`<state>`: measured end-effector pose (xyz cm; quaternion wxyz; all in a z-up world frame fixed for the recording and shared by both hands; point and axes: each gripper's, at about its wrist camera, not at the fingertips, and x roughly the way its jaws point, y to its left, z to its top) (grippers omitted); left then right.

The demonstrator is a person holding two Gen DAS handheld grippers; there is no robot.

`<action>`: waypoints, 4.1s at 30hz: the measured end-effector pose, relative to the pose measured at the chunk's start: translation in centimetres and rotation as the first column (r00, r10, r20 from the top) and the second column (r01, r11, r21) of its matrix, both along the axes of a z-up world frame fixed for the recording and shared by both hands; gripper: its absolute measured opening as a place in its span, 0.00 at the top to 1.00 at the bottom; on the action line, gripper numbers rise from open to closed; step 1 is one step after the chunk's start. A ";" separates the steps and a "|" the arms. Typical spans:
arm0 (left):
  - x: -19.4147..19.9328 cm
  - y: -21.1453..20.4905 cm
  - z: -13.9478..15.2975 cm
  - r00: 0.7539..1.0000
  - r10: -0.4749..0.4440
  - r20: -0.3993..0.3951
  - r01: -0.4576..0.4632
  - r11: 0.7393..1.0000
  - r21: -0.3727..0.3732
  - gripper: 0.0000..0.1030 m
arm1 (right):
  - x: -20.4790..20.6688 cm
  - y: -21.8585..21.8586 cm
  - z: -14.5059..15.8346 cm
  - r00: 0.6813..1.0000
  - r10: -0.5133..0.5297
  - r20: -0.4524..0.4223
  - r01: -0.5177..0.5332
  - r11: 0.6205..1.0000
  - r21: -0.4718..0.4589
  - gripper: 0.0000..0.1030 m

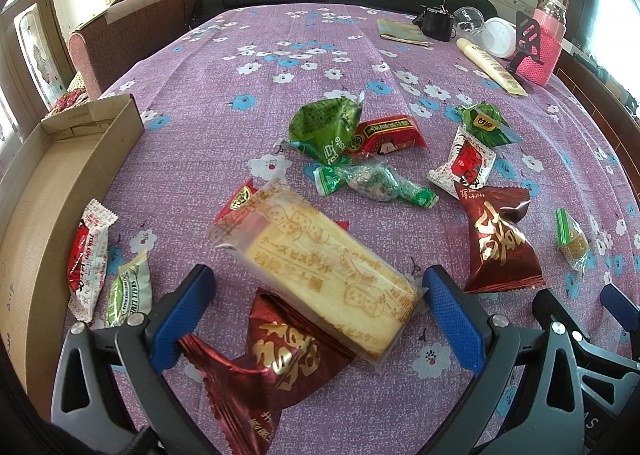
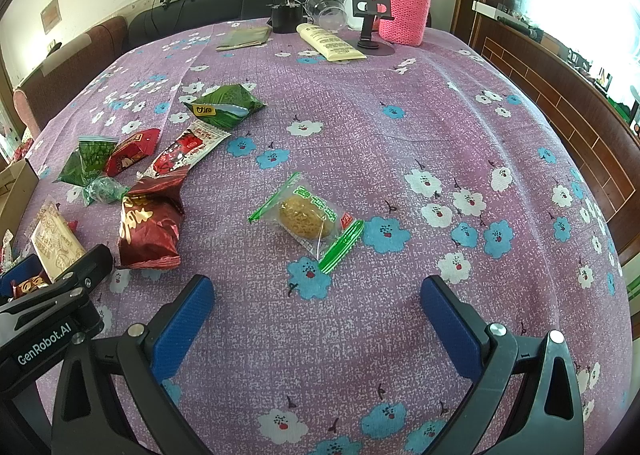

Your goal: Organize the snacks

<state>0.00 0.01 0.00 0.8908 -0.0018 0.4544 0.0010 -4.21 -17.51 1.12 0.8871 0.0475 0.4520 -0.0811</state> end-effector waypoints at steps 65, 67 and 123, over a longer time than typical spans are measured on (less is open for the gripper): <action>-6.5 7.0 5.3 0.950 -0.228 -0.215 0.133 0.915 -0.380 0.71 | 9.1 5.4 1.5 0.945 0.281 -0.168 -0.238 0.942 0.236 0.34; -5.8 6.4 5.6 0.948 -0.246 -0.203 0.158 0.915 -0.372 0.66 | 9.5 5.8 1.3 0.945 0.279 -0.174 -0.237 0.944 0.229 0.35; -8.6 33.6 5.0 0.959 0.161 -0.232 -0.218 0.944 -0.246 0.62 | 1.0 36.3 4.3 0.700 0.704 -0.124 -0.592 0.668 0.450 0.69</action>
